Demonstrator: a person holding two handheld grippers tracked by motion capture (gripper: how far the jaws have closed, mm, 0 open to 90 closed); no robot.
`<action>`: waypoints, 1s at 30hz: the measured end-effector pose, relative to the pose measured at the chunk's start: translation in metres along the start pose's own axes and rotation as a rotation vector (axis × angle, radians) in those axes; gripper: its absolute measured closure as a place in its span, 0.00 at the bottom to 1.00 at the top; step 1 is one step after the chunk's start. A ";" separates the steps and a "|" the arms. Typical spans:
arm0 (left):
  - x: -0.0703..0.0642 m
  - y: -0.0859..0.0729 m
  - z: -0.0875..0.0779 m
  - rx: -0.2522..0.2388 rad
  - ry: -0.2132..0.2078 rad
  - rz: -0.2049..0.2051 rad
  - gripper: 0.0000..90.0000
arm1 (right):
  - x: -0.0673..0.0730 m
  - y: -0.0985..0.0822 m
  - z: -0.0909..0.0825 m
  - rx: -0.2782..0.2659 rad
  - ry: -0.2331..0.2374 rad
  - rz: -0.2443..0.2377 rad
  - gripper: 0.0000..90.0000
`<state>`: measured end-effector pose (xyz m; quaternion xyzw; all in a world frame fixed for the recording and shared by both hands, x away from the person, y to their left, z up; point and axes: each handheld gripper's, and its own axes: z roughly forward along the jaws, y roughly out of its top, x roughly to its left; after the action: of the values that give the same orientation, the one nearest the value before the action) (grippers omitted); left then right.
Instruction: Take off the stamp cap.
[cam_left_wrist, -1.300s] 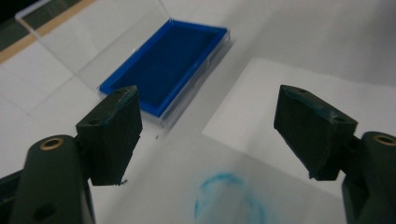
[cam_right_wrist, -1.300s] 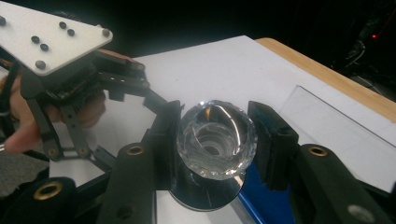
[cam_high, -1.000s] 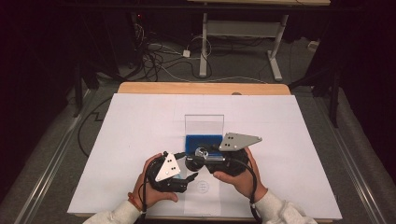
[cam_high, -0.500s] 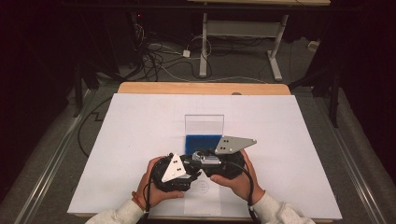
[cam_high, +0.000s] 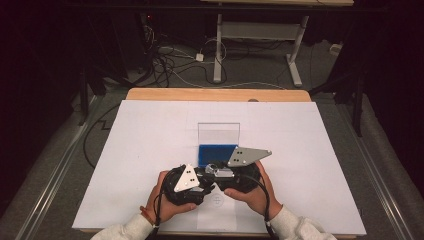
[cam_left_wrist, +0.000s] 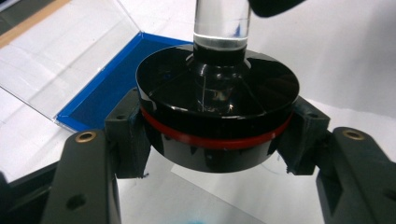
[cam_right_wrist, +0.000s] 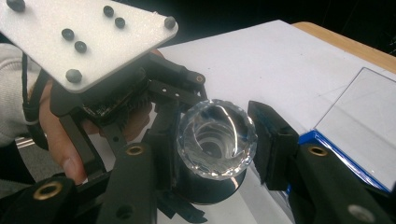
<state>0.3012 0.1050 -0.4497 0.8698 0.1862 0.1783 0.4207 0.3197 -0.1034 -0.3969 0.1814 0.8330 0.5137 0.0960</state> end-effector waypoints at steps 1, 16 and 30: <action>0.000 0.000 0.000 0.004 0.004 0.003 0.40 | 0.000 0.000 0.000 0.000 0.001 -0.001 0.63; 0.007 -0.001 0.001 0.069 -0.082 -0.042 0.41 | 0.002 -0.006 0.006 0.003 0.000 0.027 0.63; 0.009 -0.005 0.002 0.069 -0.132 -0.052 0.41 | 0.006 -0.010 0.006 0.004 -0.013 0.036 0.63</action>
<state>0.3093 0.1107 -0.4531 0.8886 0.1864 0.1030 0.4063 0.3142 -0.0999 -0.4087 0.1997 0.8301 0.5124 0.0918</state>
